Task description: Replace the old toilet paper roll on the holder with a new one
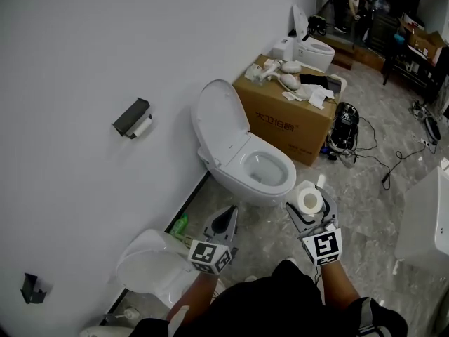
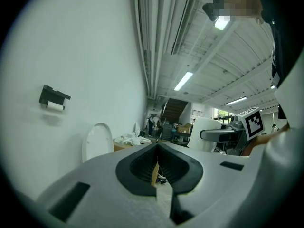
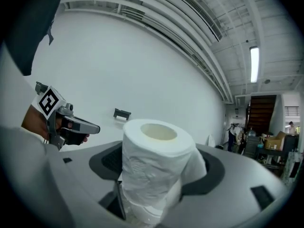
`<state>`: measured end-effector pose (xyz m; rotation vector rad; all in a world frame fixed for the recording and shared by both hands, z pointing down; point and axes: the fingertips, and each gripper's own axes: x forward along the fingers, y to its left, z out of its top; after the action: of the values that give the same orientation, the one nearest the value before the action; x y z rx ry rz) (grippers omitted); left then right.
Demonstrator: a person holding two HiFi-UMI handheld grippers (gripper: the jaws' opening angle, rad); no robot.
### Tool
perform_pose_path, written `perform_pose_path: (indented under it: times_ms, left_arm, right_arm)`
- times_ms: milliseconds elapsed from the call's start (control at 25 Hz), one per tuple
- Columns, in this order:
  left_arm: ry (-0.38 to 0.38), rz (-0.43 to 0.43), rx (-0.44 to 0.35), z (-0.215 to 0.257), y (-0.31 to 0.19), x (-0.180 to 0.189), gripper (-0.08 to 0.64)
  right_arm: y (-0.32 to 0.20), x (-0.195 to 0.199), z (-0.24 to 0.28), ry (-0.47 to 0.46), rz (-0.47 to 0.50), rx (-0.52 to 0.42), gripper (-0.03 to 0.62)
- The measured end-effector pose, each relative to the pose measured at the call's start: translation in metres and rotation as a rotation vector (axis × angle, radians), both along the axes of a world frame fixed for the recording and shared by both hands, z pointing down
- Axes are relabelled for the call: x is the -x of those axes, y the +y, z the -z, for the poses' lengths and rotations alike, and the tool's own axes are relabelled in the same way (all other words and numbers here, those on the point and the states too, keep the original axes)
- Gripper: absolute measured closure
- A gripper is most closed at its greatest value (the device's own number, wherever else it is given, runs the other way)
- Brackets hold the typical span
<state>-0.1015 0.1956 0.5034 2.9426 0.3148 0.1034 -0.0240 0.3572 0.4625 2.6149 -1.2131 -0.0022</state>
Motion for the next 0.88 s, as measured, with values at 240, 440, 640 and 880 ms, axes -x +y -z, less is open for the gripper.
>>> perform_pose_path:
  times_ms: [240, 440, 640, 880]
  left_arm:
    - [-0.004, 0.054, 0.003, -0.001, -0.030, -0.008, 0.555]
    - [-0.030, 0.109, -0.015, -0.011, -0.046, -0.019, 0.555]
    - [-0.040, 0.138, -0.038, -0.011, -0.061, -0.053, 0.555]
    - [-0.061, 0.234, -0.072, -0.007, -0.104, -0.092, 0.554]
  right_arm:
    - [-0.036, -0.018, 0.004, 0.005, 0.062, -0.021, 0.262]
    - [-0.070, -0.042, 0.006, 0.021, 0.140, -0.053, 0.262]
    - [-0.107, -0.084, 0.005, 0.046, 0.217, -0.024, 0.262]
    - [-0.163, -0.134, 0.004, 0.000, 0.319, -0.037, 0.262]
